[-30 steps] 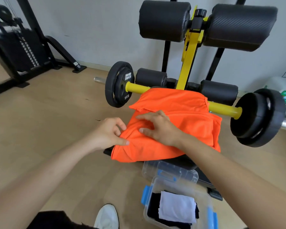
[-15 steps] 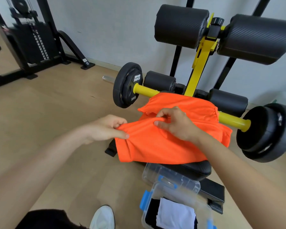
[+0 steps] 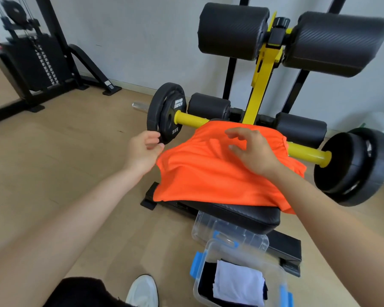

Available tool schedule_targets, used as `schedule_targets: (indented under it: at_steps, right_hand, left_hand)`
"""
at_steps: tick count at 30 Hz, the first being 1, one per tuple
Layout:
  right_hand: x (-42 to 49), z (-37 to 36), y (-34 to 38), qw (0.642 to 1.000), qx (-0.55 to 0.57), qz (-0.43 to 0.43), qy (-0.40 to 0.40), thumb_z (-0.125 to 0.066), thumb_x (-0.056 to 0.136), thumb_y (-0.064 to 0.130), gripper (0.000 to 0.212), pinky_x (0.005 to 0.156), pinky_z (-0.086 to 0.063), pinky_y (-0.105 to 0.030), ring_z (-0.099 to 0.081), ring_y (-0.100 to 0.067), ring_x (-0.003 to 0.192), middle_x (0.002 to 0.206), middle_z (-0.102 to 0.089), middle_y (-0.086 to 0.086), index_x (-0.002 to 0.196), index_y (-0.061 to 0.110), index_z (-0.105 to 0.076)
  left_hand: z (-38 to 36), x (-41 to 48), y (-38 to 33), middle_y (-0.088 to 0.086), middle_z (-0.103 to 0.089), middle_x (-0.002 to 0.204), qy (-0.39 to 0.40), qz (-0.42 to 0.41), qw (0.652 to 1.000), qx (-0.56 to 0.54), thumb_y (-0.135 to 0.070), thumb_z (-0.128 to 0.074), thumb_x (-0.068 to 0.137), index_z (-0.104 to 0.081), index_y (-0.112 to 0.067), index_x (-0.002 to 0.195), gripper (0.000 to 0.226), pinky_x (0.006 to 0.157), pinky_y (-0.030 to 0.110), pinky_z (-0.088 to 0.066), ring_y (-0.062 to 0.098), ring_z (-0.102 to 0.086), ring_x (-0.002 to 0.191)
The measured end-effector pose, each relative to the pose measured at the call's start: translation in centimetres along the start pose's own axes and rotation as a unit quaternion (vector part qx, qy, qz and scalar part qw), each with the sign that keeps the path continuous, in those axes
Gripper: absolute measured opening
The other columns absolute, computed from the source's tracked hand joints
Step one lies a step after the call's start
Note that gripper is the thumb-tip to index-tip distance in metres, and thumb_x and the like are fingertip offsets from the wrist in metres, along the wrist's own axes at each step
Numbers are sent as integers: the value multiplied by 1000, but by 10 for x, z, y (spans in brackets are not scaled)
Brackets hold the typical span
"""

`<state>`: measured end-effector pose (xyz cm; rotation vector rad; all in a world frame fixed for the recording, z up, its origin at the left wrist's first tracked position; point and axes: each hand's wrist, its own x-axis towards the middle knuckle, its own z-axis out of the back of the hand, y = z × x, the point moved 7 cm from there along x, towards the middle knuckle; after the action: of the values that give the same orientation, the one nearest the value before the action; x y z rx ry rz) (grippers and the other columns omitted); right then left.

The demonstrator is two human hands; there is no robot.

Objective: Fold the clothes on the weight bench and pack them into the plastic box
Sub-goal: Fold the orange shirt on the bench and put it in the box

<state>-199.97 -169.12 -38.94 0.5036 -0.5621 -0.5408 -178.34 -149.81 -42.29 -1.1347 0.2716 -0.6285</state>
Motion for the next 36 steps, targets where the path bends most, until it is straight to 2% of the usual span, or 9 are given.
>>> schedule_targets:
  at_steps: [5, 11, 13, 16, 21, 23, 27, 32, 36]
  right_hand:
    - [-22, 38, -57, 995, -67, -77, -9, -70, 84, 17, 30, 95, -48, -51, -62, -23, 102, 109, -69, 4, 112, 28, -68]
    - [-46, 47, -87, 979, -147, -137, 43, -67, 86, 27, 36, 98, -42, -51, -52, -29, 115, 116, -64, 0, 122, 30, -63]
    - [-44, 46, -83, 974, -167, -146, 48, -65, 89, 29, 30, 97, -37, -46, -47, -29, 116, 112, -63, 1, 119, 29, -64]
    - [-41, 45, -78, 973, -155, -161, 56, -66, 89, 26, 21, 94, -33, -45, -45, -27, 113, 101, -63, 4, 110, 27, -65]
    - [-41, 53, -78, 976, -88, -183, 72, -71, 77, 25, 16, 96, -41, -49, -55, -22, 99, 88, -61, 8, 77, 33, -57]
    - [-40, 56, -79, 980, -37, -186, 65, -73, 74, 27, 15, 92, -46, -50, -59, -20, 91, 84, -63, 8, 73, 33, -58]
    - [-37, 59, -78, 982, 46, -172, 58, -70, 77, 29, 5, 82, -51, -37, -64, -18, 90, 90, -71, 3, 82, 26, -71]
    - [-33, 71, -77, 990, -9, -126, 67, -72, 80, 10, 12, 67, -43, -24, -56, -10, 73, 80, -64, 5, 89, 17, -73]
    - [-32, 96, -88, 990, -52, -121, -42, -74, 81, 19, 19, 75, -45, -31, -58, -16, 82, 91, -66, 1, 99, 21, -72]
  left_hand:
    - [-30, -5, 15, -1, -64, 124, 107, 12, 992, 64, -20, -67, 95, -64, -14, 128, 34, 99, 28, -43, 12, -58, 117]
    - [-56, -8, 5, -6, -55, 141, 205, 0, 978, 30, -36, -60, 96, -49, -23, 146, 53, 111, 35, -39, 12, -51, 128]
    - [-59, -4, -1, -8, -59, 134, 201, -4, 979, 43, -49, -62, 90, -53, -29, 141, 56, 108, 41, -45, 13, -56, 123]
    - [-61, 3, -1, -7, -72, 104, 170, -22, 978, 119, -65, -63, 75, -67, -33, 115, 51, 90, 47, -56, 18, -69, 100]
    - [-49, 3, -22, -11, -65, 72, 91, -88, 978, 168, -36, -76, 85, -74, -23, 92, 15, 71, 33, -49, 20, -66, 80]
    - [-46, 3, -26, -3, -70, 75, 100, -76, 986, 112, -33, -78, 84, -75, -23, 87, 10, 73, 37, -52, 23, -68, 79]
    - [-43, 2, -33, 5, -73, 89, 116, -63, 991, 6, -20, -75, 88, -75, -20, 91, 3, 78, 36, -53, 16, -66, 80]
    - [-39, 17, -39, 4, -74, 93, 87, -82, 992, -32, -17, -71, 91, -74, -24, 96, 9, 87, 41, -55, 16, -68, 87]
    - [-44, 29, -46, -5, -73, 99, 21, -112, 994, 2, -28, -69, 91, -73, -23, 105, 15, 94, 46, -54, 13, -66, 94]
